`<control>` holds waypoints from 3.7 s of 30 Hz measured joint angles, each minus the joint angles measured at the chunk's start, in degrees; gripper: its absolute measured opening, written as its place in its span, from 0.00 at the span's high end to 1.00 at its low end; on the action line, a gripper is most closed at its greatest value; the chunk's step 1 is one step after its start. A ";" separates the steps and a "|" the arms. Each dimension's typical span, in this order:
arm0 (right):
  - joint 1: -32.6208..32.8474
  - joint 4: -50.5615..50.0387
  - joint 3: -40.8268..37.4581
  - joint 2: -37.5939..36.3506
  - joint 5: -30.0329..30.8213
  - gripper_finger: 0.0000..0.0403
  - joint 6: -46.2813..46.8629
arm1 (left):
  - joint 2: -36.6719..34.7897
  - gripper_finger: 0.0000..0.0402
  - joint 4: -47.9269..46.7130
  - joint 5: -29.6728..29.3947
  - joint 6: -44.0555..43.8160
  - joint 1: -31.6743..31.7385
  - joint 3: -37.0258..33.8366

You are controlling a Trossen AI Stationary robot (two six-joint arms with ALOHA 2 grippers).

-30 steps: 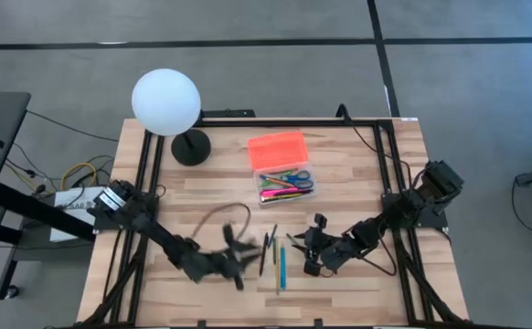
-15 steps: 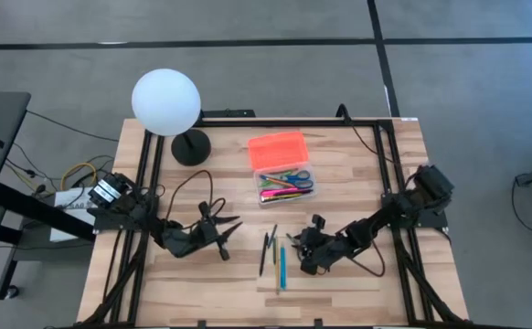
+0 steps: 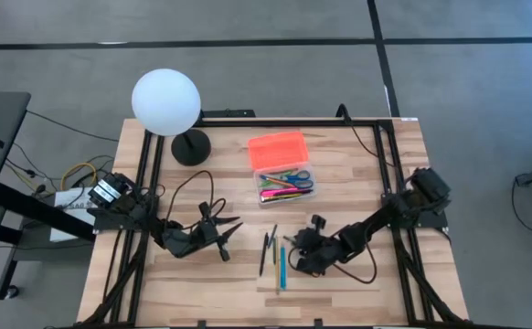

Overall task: Pick & place school supplies into a supply box
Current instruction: Put the green crayon into the orange supply box, then put the black pen into the orange supply box

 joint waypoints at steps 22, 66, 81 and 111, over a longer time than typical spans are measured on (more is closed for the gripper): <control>-1.51 -34.01 15.29 0.51 -10.54 0.98 -11.29 | 0.02 0.81 -1.57 0.15 0.15 -0.07 -0.02; -21.33 -39.33 24.53 0.49 12.86 1.00 -44.82 | 0.07 0.81 -2.75 0.07 0.68 -0.09 -0.02; -27.79 -29.64 24.53 0.45 1.53 0.97 -51.98 | 0.07 0.81 -2.82 0.02 0.70 -0.07 -0.02; -25.41 -32.91 24.53 0.38 2.42 0.72 -47.67 | 0.07 0.81 -4.95 0.51 -0.92 -0.07 0.00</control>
